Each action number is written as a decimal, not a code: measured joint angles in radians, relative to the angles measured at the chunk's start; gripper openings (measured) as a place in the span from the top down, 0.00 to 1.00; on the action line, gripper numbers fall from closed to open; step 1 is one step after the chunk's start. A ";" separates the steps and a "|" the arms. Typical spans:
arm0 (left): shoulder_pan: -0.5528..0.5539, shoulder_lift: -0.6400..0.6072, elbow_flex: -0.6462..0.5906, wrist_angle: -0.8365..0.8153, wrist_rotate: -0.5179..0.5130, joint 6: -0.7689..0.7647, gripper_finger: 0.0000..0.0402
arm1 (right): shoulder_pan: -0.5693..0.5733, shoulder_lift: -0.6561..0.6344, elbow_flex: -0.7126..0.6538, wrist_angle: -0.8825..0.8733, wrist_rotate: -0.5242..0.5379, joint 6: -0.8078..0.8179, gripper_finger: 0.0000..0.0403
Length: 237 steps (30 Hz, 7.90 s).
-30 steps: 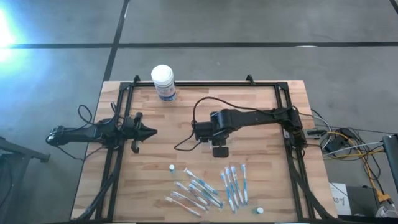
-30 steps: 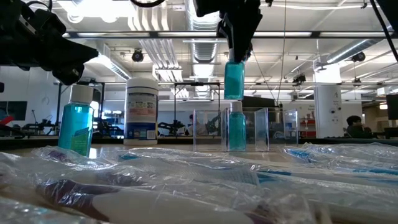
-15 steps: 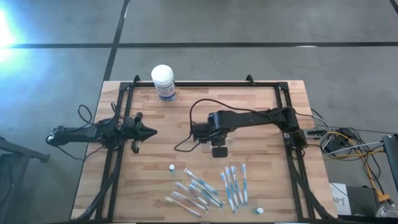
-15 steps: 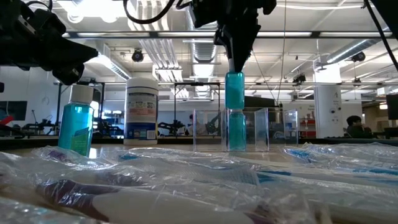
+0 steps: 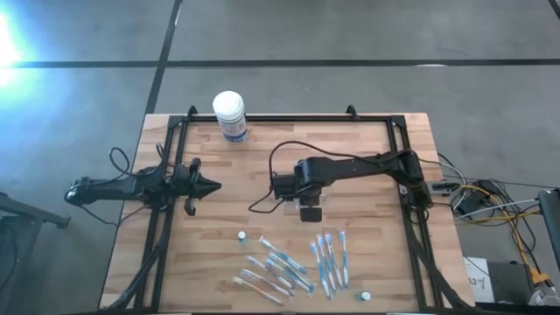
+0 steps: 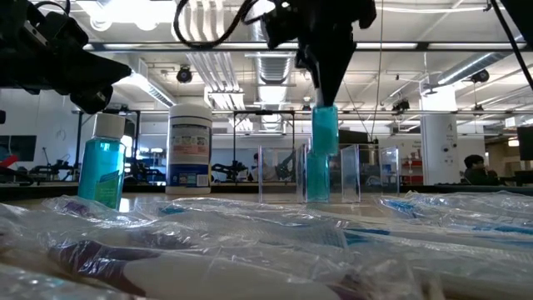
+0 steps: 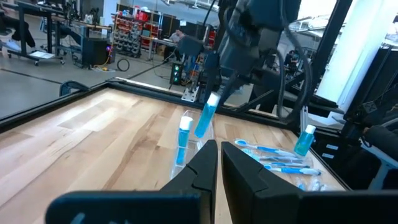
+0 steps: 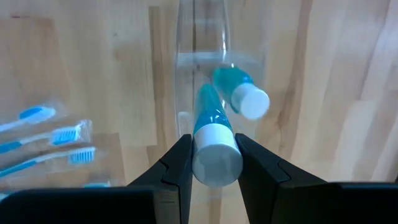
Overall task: Pick & Place toothbrushing station
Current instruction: Put the blue mouthwash into the transparent organizer
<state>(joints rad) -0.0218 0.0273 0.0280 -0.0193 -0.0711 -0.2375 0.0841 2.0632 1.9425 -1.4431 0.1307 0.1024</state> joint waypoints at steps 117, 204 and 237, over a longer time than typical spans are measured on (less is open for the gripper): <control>0.000 0.008 -0.002 0.000 0.047 0.156 0.94 | 0.131 -2.063 -1.802 1.618 0.071 -0.239 0.98; -0.520 1.510 1.393 -1.204 -0.283 -1.117 0.52 | 0.131 -2.061 -1.850 1.537 0.073 -0.275 0.98; -0.386 1.695 1.392 -1.116 0.025 -0.986 0.44 | 0.131 -2.061 -1.850 1.529 0.072 -0.278 0.98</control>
<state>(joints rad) -0.4077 1.7218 1.4197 -1.1355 -0.0463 -1.2232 0.2153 0.0021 0.0925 0.0860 0.2024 -0.1761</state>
